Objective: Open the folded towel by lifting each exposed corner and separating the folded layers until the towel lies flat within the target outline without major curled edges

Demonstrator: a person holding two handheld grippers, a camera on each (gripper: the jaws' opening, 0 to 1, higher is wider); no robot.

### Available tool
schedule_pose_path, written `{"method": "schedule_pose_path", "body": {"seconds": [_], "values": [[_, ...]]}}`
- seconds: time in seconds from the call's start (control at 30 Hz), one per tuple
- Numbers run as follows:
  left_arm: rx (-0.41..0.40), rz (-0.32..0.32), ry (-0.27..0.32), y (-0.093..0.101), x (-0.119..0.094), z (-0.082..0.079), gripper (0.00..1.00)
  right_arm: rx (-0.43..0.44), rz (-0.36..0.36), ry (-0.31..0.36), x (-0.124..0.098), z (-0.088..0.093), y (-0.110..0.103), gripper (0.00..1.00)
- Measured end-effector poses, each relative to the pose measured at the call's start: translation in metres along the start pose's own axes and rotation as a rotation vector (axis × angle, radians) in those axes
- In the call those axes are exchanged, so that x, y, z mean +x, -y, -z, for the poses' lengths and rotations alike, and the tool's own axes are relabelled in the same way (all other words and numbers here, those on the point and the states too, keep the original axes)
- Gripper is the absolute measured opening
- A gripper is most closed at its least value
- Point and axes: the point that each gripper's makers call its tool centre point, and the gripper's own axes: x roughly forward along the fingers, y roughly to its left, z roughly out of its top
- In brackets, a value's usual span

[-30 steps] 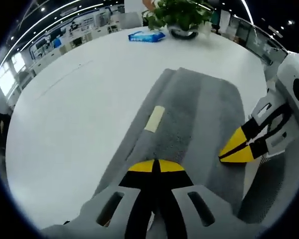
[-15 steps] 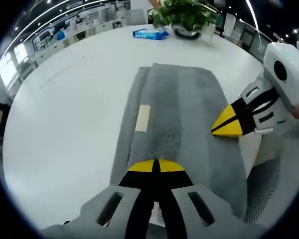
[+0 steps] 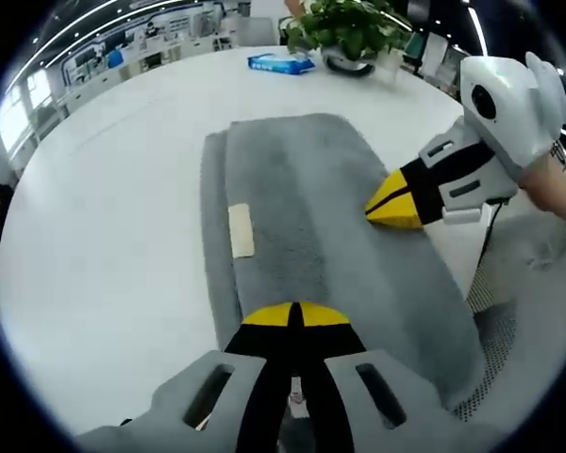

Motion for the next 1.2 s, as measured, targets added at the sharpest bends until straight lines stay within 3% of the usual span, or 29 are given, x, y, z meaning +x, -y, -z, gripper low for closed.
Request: {"method": "schedule_pose_path", "body": {"seconds": [0.33,0.73,0.77,0.87,0.9,0.97,1.03,1.1,1.2], "values": [[-0.043,0.023,0.059,0.008,0.0,0.0,0.0,-0.021,0.039,-0.02,0.006,-0.005,0.012,0.0],[-0.072,0.041,0.095,0.008,0.001,-0.003,0.0,-0.02,0.03,-0.02,0.009,-0.007,0.018,0.0],[-0.093,0.048,0.101,0.008,0.001,-0.003,0.0,0.003,0.023,-0.007,0.008,-0.008,0.017,0.0],[-0.261,0.099,0.128,0.007,-0.003,-0.009,0.03,0.088,-0.016,-0.006,0.008,-0.009,0.017,0.0],[-0.302,0.1,0.162,0.003,-0.005,-0.016,0.05,0.152,-0.034,-0.009,0.008,-0.01,0.017,0.0],[-0.287,0.046,0.22,-0.009,-0.01,-0.024,0.07,0.219,-0.056,0.01,0.005,-0.012,0.017,0.0],[-0.258,-0.015,0.236,-0.02,-0.013,-0.025,0.08,0.292,-0.073,0.063,0.0,-0.017,0.016,0.0],[-0.273,-0.026,0.217,-0.023,-0.013,-0.02,0.08,0.355,-0.096,0.1,-0.004,-0.021,0.014,0.07],[-0.304,-0.048,0.177,-0.029,-0.009,-0.011,0.08,0.394,-0.103,0.128,-0.011,-0.019,0.01,0.08]]}}
